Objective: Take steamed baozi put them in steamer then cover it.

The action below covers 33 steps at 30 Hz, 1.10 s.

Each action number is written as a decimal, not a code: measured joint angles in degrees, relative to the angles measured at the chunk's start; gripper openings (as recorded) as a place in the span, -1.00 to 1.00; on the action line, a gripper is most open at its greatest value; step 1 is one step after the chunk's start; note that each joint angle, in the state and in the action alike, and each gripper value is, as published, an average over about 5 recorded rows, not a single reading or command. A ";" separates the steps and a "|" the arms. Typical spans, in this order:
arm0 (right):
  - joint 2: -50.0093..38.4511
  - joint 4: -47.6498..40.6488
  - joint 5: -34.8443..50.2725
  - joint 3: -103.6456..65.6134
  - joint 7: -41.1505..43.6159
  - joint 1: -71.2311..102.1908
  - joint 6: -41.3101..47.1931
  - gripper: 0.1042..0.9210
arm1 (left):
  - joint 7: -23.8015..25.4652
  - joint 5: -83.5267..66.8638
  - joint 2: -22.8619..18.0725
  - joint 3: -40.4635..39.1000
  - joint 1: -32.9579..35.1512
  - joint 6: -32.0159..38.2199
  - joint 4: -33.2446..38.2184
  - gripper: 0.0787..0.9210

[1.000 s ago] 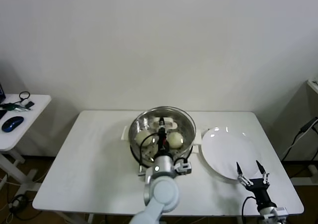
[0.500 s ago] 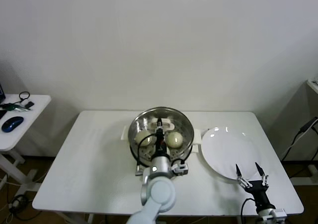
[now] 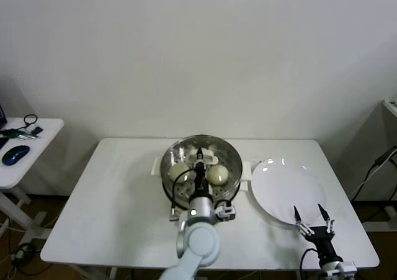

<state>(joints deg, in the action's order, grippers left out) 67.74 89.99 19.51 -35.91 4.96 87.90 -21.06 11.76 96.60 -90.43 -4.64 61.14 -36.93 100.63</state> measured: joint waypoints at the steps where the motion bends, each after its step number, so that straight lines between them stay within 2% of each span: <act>1: 0.02 -0.02 0.00 0.02 -0.01 -0.01 -0.02 0.76 | -0.01 0.01 0.06 0.02 0.03 0.03 -0.01 -0.86; 8: -0.12 0.07 -0.05 0.17 -0.24 -0.31 0.22 0.76 | 0.44 -0.78 0.80 -0.14 -0.05 -0.08 0.58 -0.86; 11: -0.35 0.28 -0.09 0.42 -0.35 -0.38 0.61 0.76 | 0.67 -2.00 1.24 -0.54 -0.12 -0.57 1.24 -0.79; 24: -1.17 0.91 -0.28 1.03 -0.07 -0.64 2.12 0.76 | 0.52 -9.19 3.45 -2.32 1.28 -1.70 6.12 0.08; 33: -1.36 1.00 0.28 1.93 -0.87 -0.58 2.42 0.76 | -3.82 -17.38 5.50 -1.50 3.68 -0.38 11.08 0.67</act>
<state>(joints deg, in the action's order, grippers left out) 66.38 91.00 19.79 -33.98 4.08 87.32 -18.64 7.94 79.22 -84.93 -6.14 64.82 -37.31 111.71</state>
